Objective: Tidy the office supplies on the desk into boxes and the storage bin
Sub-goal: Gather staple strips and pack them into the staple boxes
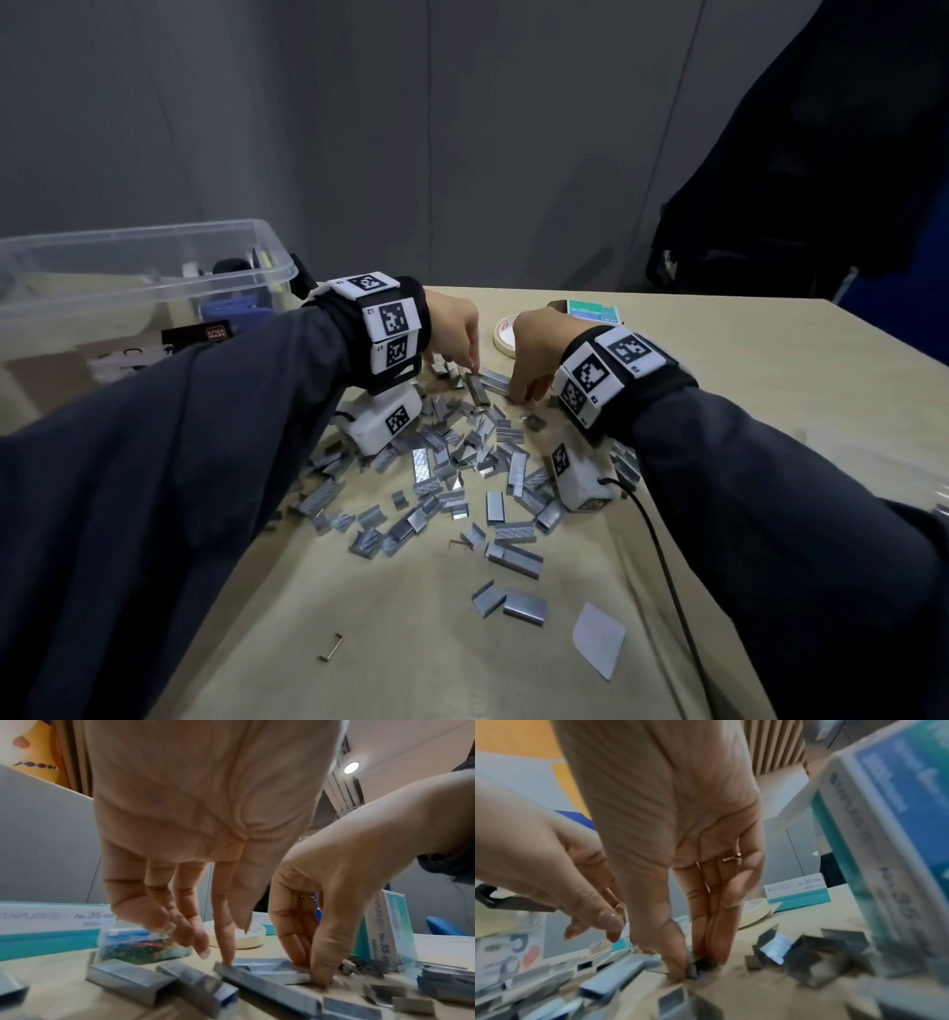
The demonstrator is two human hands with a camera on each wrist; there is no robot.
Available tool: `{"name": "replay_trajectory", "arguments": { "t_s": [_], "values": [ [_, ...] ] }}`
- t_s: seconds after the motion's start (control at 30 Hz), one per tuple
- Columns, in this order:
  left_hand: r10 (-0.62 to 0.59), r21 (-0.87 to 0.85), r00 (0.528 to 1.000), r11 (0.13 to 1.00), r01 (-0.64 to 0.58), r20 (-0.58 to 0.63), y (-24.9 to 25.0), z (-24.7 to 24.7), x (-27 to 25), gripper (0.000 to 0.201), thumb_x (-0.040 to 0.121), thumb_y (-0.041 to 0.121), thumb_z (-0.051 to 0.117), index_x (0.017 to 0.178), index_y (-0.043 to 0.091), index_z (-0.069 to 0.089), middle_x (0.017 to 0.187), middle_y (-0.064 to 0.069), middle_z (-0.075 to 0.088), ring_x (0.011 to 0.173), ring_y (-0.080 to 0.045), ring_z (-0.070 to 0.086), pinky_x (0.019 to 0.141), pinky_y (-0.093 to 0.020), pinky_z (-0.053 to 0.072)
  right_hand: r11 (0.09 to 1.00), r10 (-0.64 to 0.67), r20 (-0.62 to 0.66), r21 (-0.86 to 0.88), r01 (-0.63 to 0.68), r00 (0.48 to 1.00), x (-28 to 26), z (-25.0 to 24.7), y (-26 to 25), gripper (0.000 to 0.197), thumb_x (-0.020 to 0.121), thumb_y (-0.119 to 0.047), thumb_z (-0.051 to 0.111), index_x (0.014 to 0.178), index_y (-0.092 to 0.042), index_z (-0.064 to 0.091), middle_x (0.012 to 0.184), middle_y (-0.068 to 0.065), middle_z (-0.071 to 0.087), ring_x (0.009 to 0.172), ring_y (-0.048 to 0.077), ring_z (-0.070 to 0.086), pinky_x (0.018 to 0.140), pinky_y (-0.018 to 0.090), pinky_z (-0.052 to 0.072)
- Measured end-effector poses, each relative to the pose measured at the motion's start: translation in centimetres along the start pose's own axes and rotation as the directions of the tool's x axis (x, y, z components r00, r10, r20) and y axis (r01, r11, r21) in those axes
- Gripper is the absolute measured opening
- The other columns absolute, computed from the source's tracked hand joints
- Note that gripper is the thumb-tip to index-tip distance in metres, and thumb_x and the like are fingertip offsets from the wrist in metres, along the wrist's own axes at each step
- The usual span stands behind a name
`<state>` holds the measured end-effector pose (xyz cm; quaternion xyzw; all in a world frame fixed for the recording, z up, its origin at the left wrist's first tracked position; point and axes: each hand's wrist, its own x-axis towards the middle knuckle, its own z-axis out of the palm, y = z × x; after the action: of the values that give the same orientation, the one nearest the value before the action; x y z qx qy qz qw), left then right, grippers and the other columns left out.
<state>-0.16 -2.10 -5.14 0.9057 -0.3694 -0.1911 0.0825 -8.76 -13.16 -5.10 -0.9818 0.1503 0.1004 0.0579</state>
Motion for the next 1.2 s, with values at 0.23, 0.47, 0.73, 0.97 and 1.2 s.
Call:
{"name": "replay_trajectory", "arguments": {
  "t_s": [0.23, 0.47, 0.73, 0.97, 1.2],
  "values": [
    [-0.014, -0.026, 0.998, 1.0, 0.015, 0.065, 1.1, 0.3, 0.2, 0.023, 0.094, 0.018, 0.06, 0.114, 0.014, 0.071, 0.108, -0.001, 0.067, 0.102, -0.014, 0.057, 0.075, -0.023, 0.047, 0.995, 0.023, 0.053, 0.096, -0.028, 0.998, 0.0, 0.0, 0.3, 0.022, 0.062, -0.018, 0.088, 0.069, -0.006, 0.072, 0.069, 0.005, 0.074, 0.077, 0.021, 0.075, 0.081, 0.04, 0.061],
    [-0.122, -0.084, 0.992, 0.989, 0.122, 0.016, 1.6, 0.6, 0.2, 0.035, 0.089, 0.028, 0.068, 0.109, -0.001, 0.07, 0.082, -0.007, 0.057, 0.07, -0.018, 0.045, 0.056, -0.023, 0.035, 0.986, 0.03, 0.058, 0.16, -0.039, 0.998, -0.5, 0.1, 0.8, 0.022, 0.068, -0.014, 0.086, 0.081, -0.006, 0.07, 0.073, 0.003, 0.076, 0.077, 0.016, 0.075, 0.083, 0.038, 0.06],
    [-0.16, -0.338, 0.987, 0.93, 0.143, -0.022, 2.0, 0.7, -0.1, 0.032, 0.084, 0.019, 0.075, 0.104, -0.006, 0.07, 0.081, -0.008, 0.066, 0.057, -0.012, 0.049, 0.057, -0.02, 0.038, 0.978, 0.032, 0.049, 0.203, -0.041, 0.998, -0.5, 0.4, 1.3, 0.023, 0.068, -0.013, 0.086, 0.082, -0.003, 0.072, 0.076, 0.005, 0.076, 0.079, 0.018, 0.075, 0.083, 0.038, 0.06],
    [-0.176, -0.469, 0.984, 0.867, 0.167, 0.026, 2.5, 0.4, -0.9, 0.034, 0.08, 0.009, 0.077, 0.106, -0.01, 0.067, 0.093, -0.016, 0.071, 0.059, -0.013, 0.056, 0.051, -0.017, 0.041, 0.97, 0.031, 0.047, 0.239, -0.041, 0.998, -0.7, 0.5, 1.4, 0.02, 0.069, -0.011, 0.086, 0.081, -0.002, 0.072, 0.074, 0.006, 0.076, 0.076, 0.018, 0.075, 0.082, 0.038, 0.061],
    [-0.209, -0.582, 0.977, 0.789, 0.198, 0.049, 2.9, 1.0, -1.0, 0.029, 0.082, 0.004, 0.074, 0.105, -0.012, 0.066, 0.074, -0.017, 0.069, 0.054, -0.018, 0.059, 0.058, -0.024, 0.053, 0.963, 0.019, 0.026, 0.269, -0.025, 0.999, -1.0, 0.6, 1.6, 0.031, 0.065, -0.013, 0.088, 0.089, 0.0, 0.074, 0.08, 0.009, 0.076, 0.081, 0.022, 0.075, 0.082, 0.04, 0.06]
  ]
}}
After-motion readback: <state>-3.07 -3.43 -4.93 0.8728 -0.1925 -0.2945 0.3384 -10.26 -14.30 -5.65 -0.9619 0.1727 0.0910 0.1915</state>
